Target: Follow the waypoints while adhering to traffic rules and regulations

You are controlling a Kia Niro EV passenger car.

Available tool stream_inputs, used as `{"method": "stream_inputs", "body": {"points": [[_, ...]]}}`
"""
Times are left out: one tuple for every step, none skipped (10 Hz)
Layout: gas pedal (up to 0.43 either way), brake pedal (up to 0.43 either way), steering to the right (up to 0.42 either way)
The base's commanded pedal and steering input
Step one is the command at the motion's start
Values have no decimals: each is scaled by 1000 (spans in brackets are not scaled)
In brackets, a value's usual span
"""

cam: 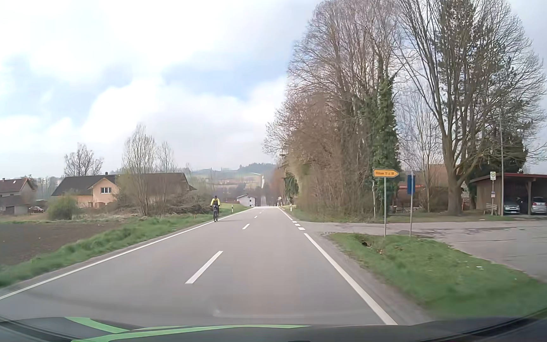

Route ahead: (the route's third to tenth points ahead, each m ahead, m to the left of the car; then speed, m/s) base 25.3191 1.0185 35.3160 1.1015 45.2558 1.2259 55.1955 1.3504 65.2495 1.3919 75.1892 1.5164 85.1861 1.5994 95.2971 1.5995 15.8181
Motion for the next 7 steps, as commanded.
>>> {"method": "stream_inputs", "body": {"points": [[0, 146, 0], [0, 140, 0], [0, 134, 0], [0, 122, 0], [0, 110, 0], [0, 91, 0], [0, 79, 0]]}}
